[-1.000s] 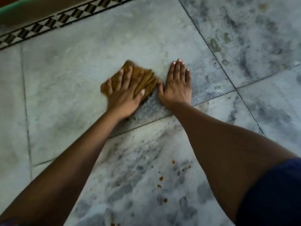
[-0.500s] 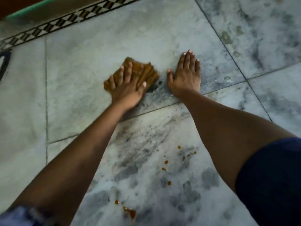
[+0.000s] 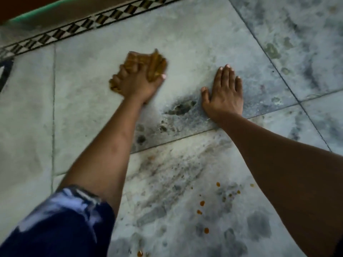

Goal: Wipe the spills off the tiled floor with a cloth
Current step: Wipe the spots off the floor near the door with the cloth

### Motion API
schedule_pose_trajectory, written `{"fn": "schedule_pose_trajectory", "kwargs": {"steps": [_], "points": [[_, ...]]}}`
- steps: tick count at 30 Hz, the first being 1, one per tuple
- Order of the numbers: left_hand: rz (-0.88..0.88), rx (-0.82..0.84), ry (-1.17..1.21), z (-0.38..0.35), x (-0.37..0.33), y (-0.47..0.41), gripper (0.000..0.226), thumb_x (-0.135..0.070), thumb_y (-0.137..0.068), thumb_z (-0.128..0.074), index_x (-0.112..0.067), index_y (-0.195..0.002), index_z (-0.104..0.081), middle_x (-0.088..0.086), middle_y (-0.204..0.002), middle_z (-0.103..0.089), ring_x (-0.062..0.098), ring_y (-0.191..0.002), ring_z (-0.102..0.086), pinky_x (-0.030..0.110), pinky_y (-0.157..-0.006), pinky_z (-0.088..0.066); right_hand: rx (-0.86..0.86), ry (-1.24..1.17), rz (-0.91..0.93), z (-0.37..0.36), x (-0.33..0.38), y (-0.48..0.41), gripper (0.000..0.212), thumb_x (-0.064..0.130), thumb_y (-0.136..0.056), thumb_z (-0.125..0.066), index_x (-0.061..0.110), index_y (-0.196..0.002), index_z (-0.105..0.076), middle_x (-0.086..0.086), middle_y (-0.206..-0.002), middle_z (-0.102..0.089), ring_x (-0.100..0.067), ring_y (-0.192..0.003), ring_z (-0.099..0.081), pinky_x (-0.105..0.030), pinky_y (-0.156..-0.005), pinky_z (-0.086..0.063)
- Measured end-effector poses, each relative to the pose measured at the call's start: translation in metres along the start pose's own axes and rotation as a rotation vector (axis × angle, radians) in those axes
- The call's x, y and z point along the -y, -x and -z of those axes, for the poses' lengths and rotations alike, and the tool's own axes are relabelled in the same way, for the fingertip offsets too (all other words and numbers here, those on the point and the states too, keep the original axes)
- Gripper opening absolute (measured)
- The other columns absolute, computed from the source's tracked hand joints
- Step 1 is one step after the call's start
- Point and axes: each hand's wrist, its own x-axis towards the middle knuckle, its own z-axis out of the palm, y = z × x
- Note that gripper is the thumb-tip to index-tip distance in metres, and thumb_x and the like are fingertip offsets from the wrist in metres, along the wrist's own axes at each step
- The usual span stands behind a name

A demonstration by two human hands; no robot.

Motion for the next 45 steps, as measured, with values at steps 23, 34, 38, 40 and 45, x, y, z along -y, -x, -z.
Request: {"fn": "schedule_pose_trajectory", "kwargs": {"steps": [23, 34, 38, 40, 45], "points": [[0.602, 0.039, 1.556, 0.121, 0.133, 0.345, 0.047, -0.045, -0.080, -0.060, -0.017, -0.118, -0.059, 0.010, -0.106, -0.070, 0.024, -0.092, -0.069, 0.035, -0.078, -0.055, 0.047, -0.115, 0.303, 0.031, 0.045, 0.161, 0.077, 0.048, -0.089, -0.009, -0.003, -0.146, -0.011, -0.021, -0.155, -0.009, -0.030, -0.145, -0.006, -0.036, -0.116, 0.001], [0.541, 0.028, 1.014, 0.125, 0.184, 0.435, 0.034, -0.039, -0.093, -0.052, -0.022, -0.123, -0.055, 0.005, -0.117, -0.063, 0.022, -0.107, -0.059, 0.038, -0.098, -0.044, 0.270, 0.070, 0.584, 0.051, 0.086, 0.254, 0.071, 0.049, -0.096, -0.011, 0.001, -0.148, 0.002, -0.016, -0.157, 0.004, -0.025, -0.146, 0.005, -0.035, -0.117, 0.006], [0.475, -0.029, 0.755, 0.096, 0.186, 0.429, 0.037, -0.037, -0.095, -0.048, -0.016, -0.125, -0.053, 0.009, -0.113, -0.065, 0.027, -0.104, -0.060, 0.035, -0.091, -0.045, 0.336, 0.160, 0.543, 0.039, 0.076, 0.253, 0.070, 0.046, -0.099, -0.019, 0.000, -0.148, 0.002, -0.018, -0.157, 0.004, -0.027, -0.146, 0.004, -0.036, -0.117, 0.004], [0.433, -0.084, 0.540, 0.076, 0.183, 0.413, 0.038, -0.039, -0.095, -0.046, -0.014, -0.124, -0.051, 0.013, -0.105, -0.067, 0.033, -0.097, -0.061, 0.037, -0.082, -0.046, 0.358, 0.187, 0.535, 0.029, 0.071, 0.248, 0.071, 0.046, -0.099, -0.019, 0.000, -0.147, 0.003, -0.018, -0.157, 0.006, -0.027, -0.145, 0.005, -0.036, -0.117, 0.004], [0.289, 0.002, 0.132, 0.019, 0.173, 0.362, 0.051, -0.047, -0.096, -0.036, -0.022, -0.140, -0.035, 0.015, -0.137, -0.049, 0.035, -0.125, -0.045, 0.049, -0.104, -0.031, 0.393, 0.215, 0.468, 0.011, 0.065, 0.226, 0.071, 0.046, -0.098, -0.019, 0.002, -0.148, 0.006, -0.016, -0.157, 0.010, -0.025, -0.145, 0.009, -0.037, -0.118, 0.006]]}}
